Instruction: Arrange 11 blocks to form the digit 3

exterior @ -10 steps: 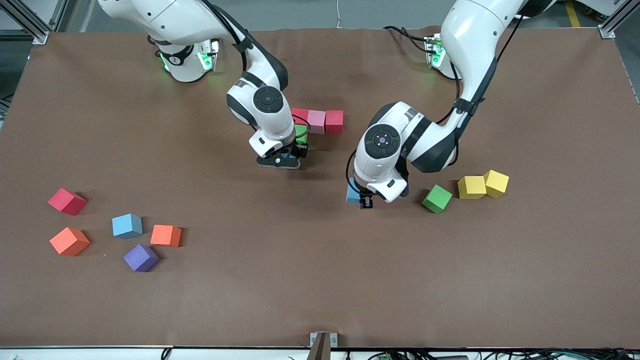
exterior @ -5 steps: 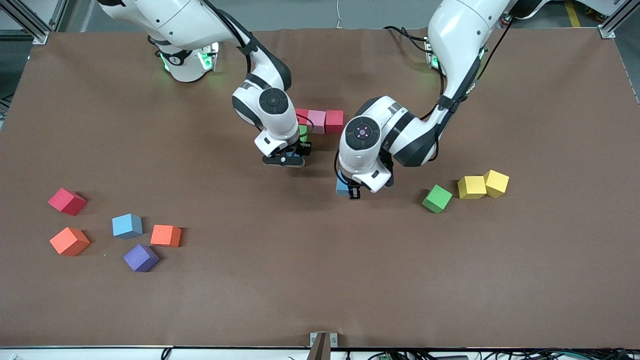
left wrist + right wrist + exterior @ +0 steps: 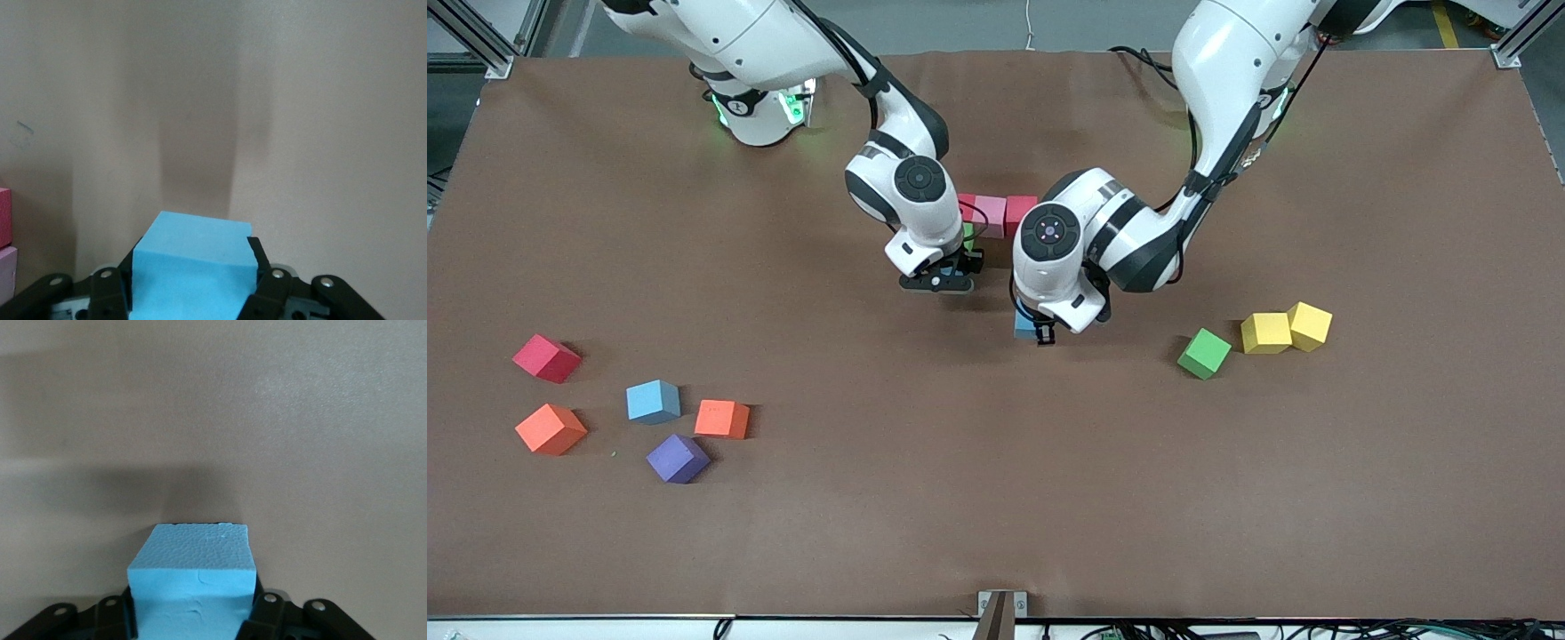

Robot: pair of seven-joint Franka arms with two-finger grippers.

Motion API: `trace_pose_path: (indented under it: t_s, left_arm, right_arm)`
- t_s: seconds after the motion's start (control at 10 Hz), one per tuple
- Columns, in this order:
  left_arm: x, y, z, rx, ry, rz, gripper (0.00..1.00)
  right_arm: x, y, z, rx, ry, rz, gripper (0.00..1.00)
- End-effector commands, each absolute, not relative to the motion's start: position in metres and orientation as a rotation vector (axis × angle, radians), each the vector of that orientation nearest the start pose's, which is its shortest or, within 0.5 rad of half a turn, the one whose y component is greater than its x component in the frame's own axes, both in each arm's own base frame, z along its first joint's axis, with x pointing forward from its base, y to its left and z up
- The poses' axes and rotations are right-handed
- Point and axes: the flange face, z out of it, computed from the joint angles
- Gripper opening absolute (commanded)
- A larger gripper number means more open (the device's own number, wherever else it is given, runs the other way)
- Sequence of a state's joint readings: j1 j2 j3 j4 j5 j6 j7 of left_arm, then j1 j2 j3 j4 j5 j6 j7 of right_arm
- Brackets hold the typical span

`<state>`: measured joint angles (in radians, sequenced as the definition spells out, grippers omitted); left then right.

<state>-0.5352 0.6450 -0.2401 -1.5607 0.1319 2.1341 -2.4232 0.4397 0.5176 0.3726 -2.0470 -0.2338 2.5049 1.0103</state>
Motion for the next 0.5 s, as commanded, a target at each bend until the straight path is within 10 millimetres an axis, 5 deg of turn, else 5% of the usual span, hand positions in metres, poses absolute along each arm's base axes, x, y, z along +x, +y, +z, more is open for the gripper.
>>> trace_pose_path:
  t_s: [0.0, 0.2, 0.4]
  left_arm:
    - [0.505, -0.478, 0.266, 2.217, 2.319, -0.040, 0.00]
    - [0.505, -0.478, 0.264, 2.189, 2.346, -0.032, 0.00]
    - [0.502, -0.481, 0.265, 2.190, 2.344, -0.029, 0.00]
  right_arm:
    - [0.408, 0.435, 0.196, -3.128, 0.050, 0.045, 1.00]
    - [0.409, 0.433, 0.195, -3.132, 0.064, 0.051, 1.00]
    - [0.428, 0.416, 0.217, -3.117, 0.135, 0.021, 1.00]
